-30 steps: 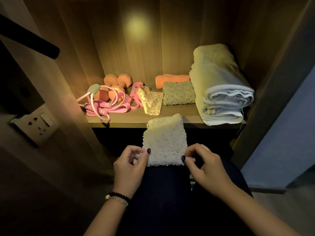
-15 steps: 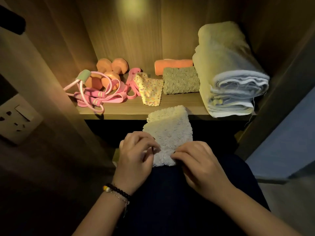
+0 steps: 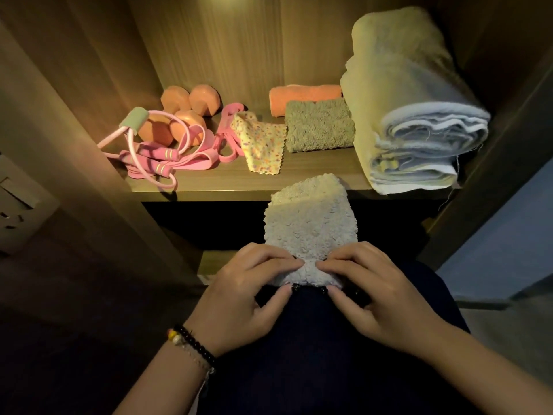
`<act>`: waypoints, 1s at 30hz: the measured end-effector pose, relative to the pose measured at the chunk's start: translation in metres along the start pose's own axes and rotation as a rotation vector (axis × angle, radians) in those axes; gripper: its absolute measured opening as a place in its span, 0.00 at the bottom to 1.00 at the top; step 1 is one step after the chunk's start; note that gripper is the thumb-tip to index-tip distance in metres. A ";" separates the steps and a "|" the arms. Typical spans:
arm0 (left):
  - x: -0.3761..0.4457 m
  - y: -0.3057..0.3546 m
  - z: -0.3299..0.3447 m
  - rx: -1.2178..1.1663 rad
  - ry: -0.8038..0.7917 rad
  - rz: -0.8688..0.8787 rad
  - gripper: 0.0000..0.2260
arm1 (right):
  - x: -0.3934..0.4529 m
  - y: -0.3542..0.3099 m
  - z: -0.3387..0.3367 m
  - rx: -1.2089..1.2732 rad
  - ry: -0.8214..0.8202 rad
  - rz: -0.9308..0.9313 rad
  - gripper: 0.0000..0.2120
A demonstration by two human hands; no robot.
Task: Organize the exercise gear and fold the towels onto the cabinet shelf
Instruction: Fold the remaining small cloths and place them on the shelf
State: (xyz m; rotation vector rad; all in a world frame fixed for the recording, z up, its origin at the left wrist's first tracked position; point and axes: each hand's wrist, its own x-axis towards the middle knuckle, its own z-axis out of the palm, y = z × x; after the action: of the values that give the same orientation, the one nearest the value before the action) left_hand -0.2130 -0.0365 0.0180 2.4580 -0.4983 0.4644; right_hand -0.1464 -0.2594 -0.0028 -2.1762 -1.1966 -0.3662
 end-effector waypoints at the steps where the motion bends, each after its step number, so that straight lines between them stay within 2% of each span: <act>1: 0.002 0.000 0.003 0.018 0.014 -0.007 0.12 | 0.002 0.002 -0.001 -0.012 -0.006 0.017 0.13; 5: 0.005 0.001 0.015 0.090 0.156 -0.053 0.11 | 0.008 0.004 -0.002 -0.025 0.036 0.099 0.11; 9: 0.009 0.004 0.018 0.017 0.275 -0.155 0.09 | 0.013 0.001 0.003 0.021 0.149 0.180 0.11; 14: 0.015 0.000 0.014 -0.178 0.357 -0.453 0.04 | 0.026 -0.004 0.014 0.112 0.151 0.246 0.11; 17: 0.021 -0.008 0.016 -0.218 0.411 -0.634 0.04 | 0.040 -0.004 0.018 0.225 0.156 0.506 0.10; 19: 0.022 -0.013 0.018 -0.222 0.452 -0.717 0.04 | 0.048 -0.003 0.020 0.247 0.149 0.654 0.12; 21: 0.021 -0.016 0.018 -0.209 0.459 -0.758 0.05 | 0.053 -0.006 0.020 0.122 0.186 0.602 0.13; 25: 0.021 -0.016 0.016 -0.130 0.464 -0.748 0.05 | 0.053 -0.017 0.020 -0.175 0.259 0.189 0.07; 27: 0.022 -0.015 0.013 -0.090 0.491 -0.660 0.06 | 0.047 -0.019 0.024 -0.262 0.203 -0.003 0.10; 30: 0.020 -0.015 0.006 0.081 0.485 -0.397 0.08 | 0.037 -0.018 0.026 -0.204 0.165 -0.036 0.11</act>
State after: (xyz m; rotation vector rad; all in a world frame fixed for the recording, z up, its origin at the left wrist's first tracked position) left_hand -0.1876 -0.0339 0.0150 2.3220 0.2076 0.8841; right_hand -0.1424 -0.2109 0.0029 -2.2466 -1.1505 -0.6960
